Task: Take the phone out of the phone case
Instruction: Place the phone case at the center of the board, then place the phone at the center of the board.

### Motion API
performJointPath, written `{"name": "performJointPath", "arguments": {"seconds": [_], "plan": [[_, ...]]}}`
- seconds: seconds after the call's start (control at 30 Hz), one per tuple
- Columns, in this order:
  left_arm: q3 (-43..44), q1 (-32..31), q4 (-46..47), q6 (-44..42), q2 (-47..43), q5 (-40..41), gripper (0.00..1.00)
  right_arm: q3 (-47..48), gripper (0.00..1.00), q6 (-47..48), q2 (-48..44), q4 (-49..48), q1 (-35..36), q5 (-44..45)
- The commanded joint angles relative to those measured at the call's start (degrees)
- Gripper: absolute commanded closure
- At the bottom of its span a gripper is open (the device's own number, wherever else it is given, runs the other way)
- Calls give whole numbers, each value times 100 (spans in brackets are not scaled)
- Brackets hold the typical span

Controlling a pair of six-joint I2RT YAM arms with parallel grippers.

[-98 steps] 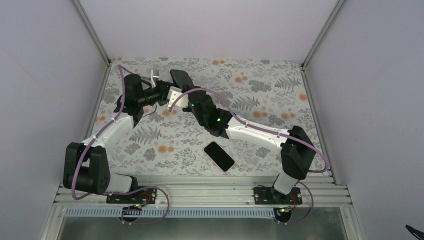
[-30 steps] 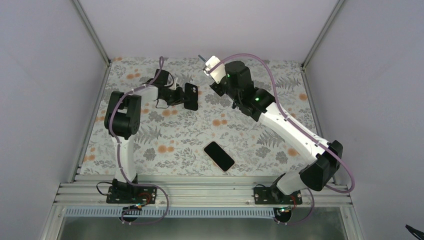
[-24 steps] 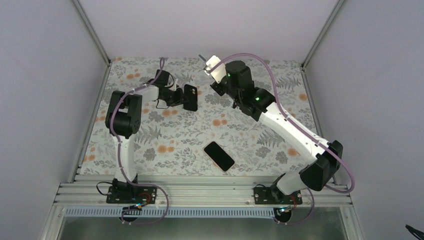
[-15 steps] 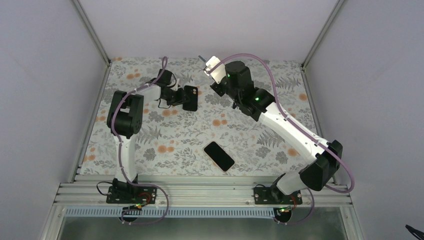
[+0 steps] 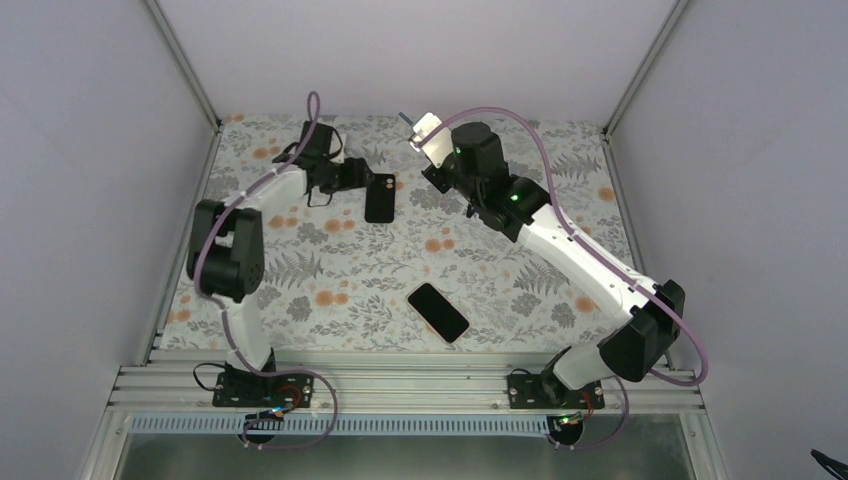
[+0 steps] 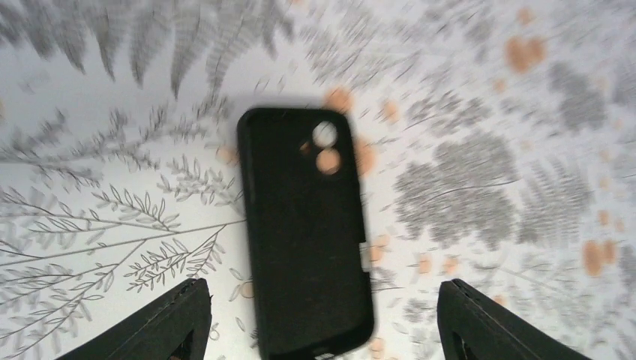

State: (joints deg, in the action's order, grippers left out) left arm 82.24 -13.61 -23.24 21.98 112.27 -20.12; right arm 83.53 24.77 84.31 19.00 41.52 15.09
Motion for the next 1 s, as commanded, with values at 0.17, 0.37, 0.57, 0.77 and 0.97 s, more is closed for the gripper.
{"name": "performJointPath", "arguments": {"seconds": [0.17,0.37,0.57,0.77,0.97], "plan": [[-593,114,604,-140,-1968,-205,22,93,96,183,-233,-429,63,-64],[-722,341,920,96,-2879,-1476,22,133,96,828,-161,-822,348,275],[-801,532,1271,321,-3336,-2730,22,-130,96,2080,15,-1758,714,1000],[-1026,778,1983,1141,-3563,-3845,20,-451,96,2791,-23,-2554,942,1440],[-1510,859,3401,2544,-3585,-4572,16,-1287,96,3840,-176,-3921,1253,1875]]}}
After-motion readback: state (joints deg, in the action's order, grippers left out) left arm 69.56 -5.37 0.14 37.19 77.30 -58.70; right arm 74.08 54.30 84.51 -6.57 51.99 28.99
